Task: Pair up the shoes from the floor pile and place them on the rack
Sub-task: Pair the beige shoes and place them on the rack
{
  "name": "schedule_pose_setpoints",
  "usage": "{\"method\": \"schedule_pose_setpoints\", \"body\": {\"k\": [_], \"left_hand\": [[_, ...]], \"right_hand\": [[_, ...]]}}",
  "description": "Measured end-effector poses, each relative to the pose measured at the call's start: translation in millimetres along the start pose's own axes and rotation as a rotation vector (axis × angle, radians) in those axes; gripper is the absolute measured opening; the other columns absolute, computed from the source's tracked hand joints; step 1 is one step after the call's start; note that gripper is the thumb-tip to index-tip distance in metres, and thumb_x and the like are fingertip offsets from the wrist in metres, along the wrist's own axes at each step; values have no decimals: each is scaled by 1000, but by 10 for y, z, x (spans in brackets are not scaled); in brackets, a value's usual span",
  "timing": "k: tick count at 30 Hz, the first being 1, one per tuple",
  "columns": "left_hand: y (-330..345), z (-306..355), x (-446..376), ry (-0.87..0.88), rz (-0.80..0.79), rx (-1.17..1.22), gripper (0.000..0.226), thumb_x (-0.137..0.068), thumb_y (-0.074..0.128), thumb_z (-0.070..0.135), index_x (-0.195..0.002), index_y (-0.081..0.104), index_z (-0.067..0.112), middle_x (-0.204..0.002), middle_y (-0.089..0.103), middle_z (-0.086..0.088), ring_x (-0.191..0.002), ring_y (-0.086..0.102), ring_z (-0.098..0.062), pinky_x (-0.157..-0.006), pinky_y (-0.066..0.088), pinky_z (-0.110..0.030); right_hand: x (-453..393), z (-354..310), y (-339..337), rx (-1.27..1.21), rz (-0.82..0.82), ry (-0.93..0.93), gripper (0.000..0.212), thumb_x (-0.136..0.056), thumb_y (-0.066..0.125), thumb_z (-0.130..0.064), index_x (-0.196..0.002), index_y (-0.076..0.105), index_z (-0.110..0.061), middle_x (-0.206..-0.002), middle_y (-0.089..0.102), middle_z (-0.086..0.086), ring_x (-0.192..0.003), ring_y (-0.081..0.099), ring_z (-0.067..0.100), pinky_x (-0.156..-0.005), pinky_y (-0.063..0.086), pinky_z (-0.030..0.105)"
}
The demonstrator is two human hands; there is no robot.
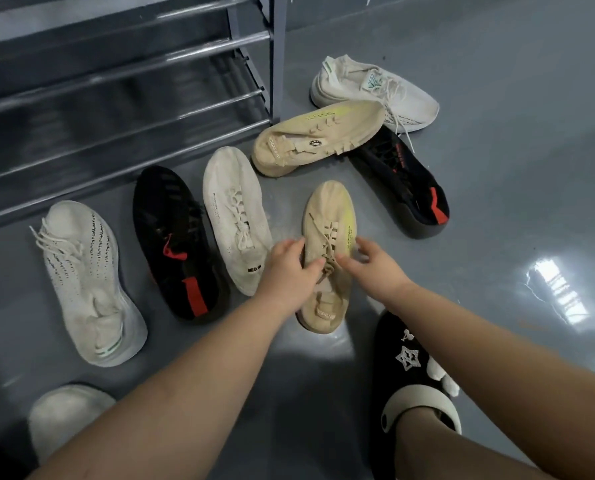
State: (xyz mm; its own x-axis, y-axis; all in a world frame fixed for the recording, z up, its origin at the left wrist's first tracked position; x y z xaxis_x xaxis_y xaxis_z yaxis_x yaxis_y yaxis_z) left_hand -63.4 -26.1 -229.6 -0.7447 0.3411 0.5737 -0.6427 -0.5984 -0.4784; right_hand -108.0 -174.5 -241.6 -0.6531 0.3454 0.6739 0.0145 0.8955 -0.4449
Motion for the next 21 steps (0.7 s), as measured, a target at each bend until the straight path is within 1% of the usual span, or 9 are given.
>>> {"method": "schedule_pose_setpoints", "body": {"k": [1,2,5,7,11,15,18,21], "left_hand": [[-68,44,-69,40,27,-53,61,-94,50,37,-147,31,14,-151,29,-6,-141,25,-21,-117,18,-33],[-134,81,-140,76,41,-97,61,-95,49,37,-147,29,14,-153,27,-7,-142,23,-22,-117,17,-34],[-325,163,-348,127,59,-210,62,-96,47,37,-149,24,15,-157,19,-6,-145,16,-22,-119,15,-36],[-452,206,-469,154,76,-312,64,-96,46,39,-150,20,17,-159,13,-4,-146,11,-23,-119,13,-38],[-634,236,-682,194,77,-486,66,-96,44,40,-151,15,18,-160,8,-3,-147,7,-23,-120,12,-39],[-806,210,-876,227,74,-666,69,-95,44,43,-151,12,19,-160,3,-6,-147,4,-24,-118,11,-39],[-903,199,-1041,176,73,-683,71,-95,44,45,-152,10,18,-160,2,-8,-147,4,-26,-119,10,-39],[-923,221,-1219,118,96,-613,74,-94,45,46,-152,9,17,-160,6,-8,-146,8,-28,-119,13,-40]], "right_hand": [[-38,-83,-35,56,15,-24,75,-87,61,-44,-149,27,-19,-150,37,4,-132,44,22,-106,40,38],[-81,-178,-70,104,29,-57,77,-87,60,-46,-150,24,-20,-152,33,4,-134,40,22,-108,39,41],[-213,-466,-149,248,47,-175,79,-88,58,-47,-151,20,-19,-154,27,7,-138,36,23,-110,32,35],[-314,-652,-178,374,48,-239,78,-89,56,-47,-152,18,-20,-155,24,8,-140,31,24,-111,28,34],[-535,-936,-175,569,47,-336,78,-90,53,-49,-152,14,-21,-156,20,10,-141,27,29,-113,30,39],[-714,-1077,-165,841,97,-442,77,-92,51,-48,-152,12,-20,-157,16,9,-144,17,29,-115,22,41],[-820,-1137,-172,1013,97,-486,77,-91,49,-50,-152,12,-21,-158,13,9,-145,13,29,-116,19,42],[-950,-1193,-202,1076,100,-503,76,-91,50,-49,-152,13,-21,-158,15,10,-145,14,30,-115,20,43]]}}
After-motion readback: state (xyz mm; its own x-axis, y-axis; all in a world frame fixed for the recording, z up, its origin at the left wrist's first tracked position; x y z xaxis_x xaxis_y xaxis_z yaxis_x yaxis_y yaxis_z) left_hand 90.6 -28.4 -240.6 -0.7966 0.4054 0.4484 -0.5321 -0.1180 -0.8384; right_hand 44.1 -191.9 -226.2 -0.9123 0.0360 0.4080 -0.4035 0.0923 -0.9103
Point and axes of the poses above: each hand's wrist, its own x-axis away from the middle knuckle, its own y-axis out of the palm, z = x × y, the point moved 1 cm from there along -x, towards the middle knuckle
